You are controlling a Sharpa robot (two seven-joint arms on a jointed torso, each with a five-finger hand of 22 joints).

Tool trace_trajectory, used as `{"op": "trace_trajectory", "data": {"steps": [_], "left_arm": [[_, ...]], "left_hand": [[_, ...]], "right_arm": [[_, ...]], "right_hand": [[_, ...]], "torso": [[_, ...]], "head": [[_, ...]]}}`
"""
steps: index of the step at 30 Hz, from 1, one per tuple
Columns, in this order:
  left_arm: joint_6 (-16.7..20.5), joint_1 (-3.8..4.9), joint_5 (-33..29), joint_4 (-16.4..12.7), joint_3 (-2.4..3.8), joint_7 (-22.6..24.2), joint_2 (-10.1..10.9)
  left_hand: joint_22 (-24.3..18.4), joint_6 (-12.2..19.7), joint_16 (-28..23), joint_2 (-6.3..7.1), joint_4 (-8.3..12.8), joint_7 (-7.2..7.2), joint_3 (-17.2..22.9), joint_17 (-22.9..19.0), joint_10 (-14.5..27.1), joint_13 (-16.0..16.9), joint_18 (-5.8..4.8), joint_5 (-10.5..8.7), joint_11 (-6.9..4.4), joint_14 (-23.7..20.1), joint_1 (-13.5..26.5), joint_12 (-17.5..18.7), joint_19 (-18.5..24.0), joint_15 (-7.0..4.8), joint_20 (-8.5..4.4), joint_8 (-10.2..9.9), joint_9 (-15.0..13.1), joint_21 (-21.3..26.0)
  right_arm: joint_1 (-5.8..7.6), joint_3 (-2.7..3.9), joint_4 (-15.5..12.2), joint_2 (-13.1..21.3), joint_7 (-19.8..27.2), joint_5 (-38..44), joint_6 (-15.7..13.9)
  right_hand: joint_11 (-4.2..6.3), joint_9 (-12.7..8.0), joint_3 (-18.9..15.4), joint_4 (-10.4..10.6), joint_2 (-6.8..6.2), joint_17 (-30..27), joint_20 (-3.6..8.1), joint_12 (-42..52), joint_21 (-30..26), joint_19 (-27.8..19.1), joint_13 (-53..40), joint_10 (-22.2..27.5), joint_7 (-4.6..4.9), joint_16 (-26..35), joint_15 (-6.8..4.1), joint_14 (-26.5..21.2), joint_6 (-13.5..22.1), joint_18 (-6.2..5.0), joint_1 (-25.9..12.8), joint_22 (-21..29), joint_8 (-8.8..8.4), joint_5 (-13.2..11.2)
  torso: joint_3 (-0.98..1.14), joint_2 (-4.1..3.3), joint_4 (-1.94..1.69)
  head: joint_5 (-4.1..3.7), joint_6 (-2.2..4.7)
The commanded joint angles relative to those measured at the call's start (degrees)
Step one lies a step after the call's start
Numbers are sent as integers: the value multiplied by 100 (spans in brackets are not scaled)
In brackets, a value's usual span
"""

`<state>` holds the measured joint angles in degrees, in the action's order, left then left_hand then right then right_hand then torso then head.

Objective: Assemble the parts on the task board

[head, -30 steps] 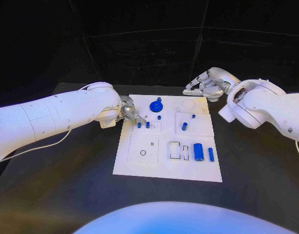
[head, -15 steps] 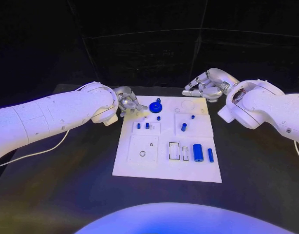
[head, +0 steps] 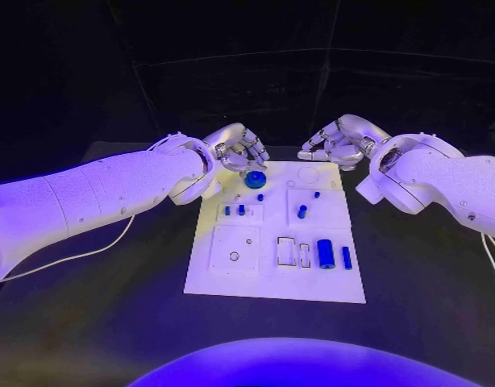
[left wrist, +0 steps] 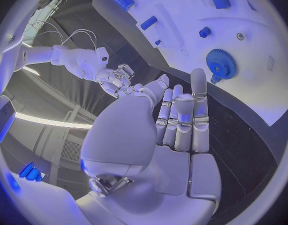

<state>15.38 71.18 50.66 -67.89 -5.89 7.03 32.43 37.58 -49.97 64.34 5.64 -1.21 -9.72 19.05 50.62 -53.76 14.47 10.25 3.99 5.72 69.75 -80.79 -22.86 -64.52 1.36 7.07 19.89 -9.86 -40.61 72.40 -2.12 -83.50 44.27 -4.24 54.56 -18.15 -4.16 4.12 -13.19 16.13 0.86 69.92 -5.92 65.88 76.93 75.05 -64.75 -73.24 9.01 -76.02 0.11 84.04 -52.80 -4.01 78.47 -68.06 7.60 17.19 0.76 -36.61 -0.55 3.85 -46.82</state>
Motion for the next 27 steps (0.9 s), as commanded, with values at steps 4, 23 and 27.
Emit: {"op": "trace_trajectory", "data": {"steps": [4, 23, 27], "left_arm": [[-667, -21, 1614, 171, 0, -50, -184], [-1053, -90, 2830, 655, -123, -684, -675], [-1169, -110, 2868, 714, -125, -761, -709]], "left_hand": [[-28, -144, 627, 210, 79, -38, -74, 604, -91, -463, 35, -59, 67, 706, 172, 390, -450, 24, 15, -364, 264, -42], [1252, -441, 1402, 89, 250, 34, -401, 1442, -272, -908, -210, -74, 10, 1470, 212, 546, -1482, -69, -75, -710, 539, -1383], [1282, -481, 1403, 56, 264, 41, -386, 1431, -309, -928, -216, -62, 2, 1483, 195, 541, -1503, -76, -83, -718, 548, -1411]], "right_arm": [[10, 3, 3, -31, 45, -26, 5], [11, 3, 23, -80, 59, -29, 32], [11, 3, 20, -84, 62, -29, 36]], "right_hand": [[12, -7, -11, -34, 14, 4, -10, 6, -31, -16, 22, 53, 0, 9, -44, 192, 58, -106, 92, 8, 32, 80], [13, -8, -12, -37, 39, -10, -9, -10, -43, -26, 44, 72, 1, 23, -45, 188, 64, -110, 134, 22, 37, 165], [13, -8, -12, -37, 40, -9, -9, -10, -44, -27, 44, 72, 1, 23, -45, 188, 64, -110, 134, 23, 37, 168]], "torso": [[0, 0, -8], [-4, 7, -10], [-1, 9, -11]], "head": [[-34, 18], [-30, 7], [-26, 15]]}}
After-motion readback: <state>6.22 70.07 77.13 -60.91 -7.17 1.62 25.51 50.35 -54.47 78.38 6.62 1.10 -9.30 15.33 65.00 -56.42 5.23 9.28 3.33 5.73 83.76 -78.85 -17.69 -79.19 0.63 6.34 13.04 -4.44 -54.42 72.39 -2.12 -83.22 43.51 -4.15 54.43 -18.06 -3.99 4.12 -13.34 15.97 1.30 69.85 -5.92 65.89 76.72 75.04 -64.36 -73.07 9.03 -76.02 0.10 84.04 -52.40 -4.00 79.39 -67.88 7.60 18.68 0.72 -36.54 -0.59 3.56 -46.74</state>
